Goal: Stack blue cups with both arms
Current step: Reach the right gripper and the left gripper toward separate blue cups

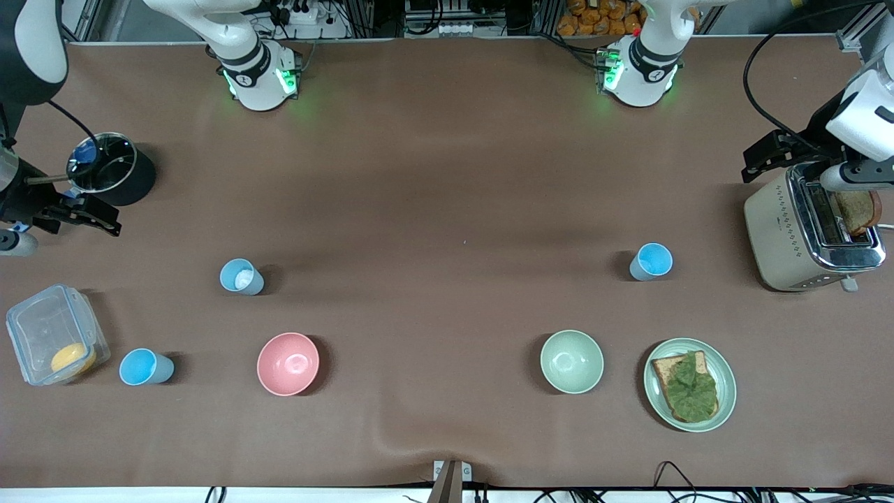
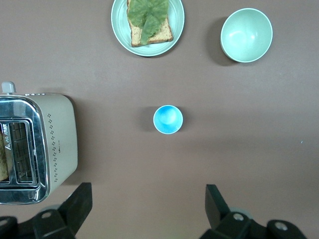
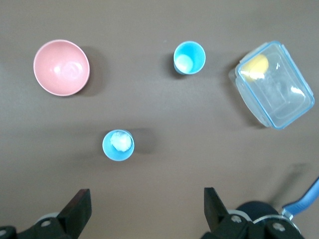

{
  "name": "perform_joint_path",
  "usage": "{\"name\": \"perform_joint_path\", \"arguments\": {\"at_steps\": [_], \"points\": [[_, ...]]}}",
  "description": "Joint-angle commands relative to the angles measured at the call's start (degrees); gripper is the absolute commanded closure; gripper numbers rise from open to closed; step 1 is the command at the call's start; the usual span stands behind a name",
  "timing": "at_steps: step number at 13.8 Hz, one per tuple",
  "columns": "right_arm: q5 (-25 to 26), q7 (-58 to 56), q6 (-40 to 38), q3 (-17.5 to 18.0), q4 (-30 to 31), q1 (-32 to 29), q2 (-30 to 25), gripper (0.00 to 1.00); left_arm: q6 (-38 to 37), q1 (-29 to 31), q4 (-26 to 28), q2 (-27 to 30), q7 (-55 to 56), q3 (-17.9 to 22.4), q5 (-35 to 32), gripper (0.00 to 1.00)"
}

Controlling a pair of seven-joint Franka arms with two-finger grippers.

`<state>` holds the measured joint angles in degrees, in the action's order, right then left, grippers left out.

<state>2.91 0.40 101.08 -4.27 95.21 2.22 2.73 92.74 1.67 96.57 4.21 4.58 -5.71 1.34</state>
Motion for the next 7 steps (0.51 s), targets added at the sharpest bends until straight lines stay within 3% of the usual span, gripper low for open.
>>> {"name": "perform_joint_path", "arguments": {"at_steps": [1, 3, 7], "points": [[-0.63, -1.19, 3.07, 0.05, 7.44, -0.81, -5.63, 0.0, -1.42, 0.18, -1.04, -0.52, 0.43, -0.45, -1.24, 0.0], [-0.63, -1.37, 1.77, 0.14, 6.66, -1.61, -5.19, 0.0, -1.43, -0.96, -1.12, -1.48, -0.1, -3.15, -7.11, 0.0], [-0.63, -0.75, 0.35, 0.14, 6.21, -1.26, -4.84, 0.0, -1.43, -0.79, -1.3, -1.57, -0.1, -3.7, -7.4, 0.0]]}}
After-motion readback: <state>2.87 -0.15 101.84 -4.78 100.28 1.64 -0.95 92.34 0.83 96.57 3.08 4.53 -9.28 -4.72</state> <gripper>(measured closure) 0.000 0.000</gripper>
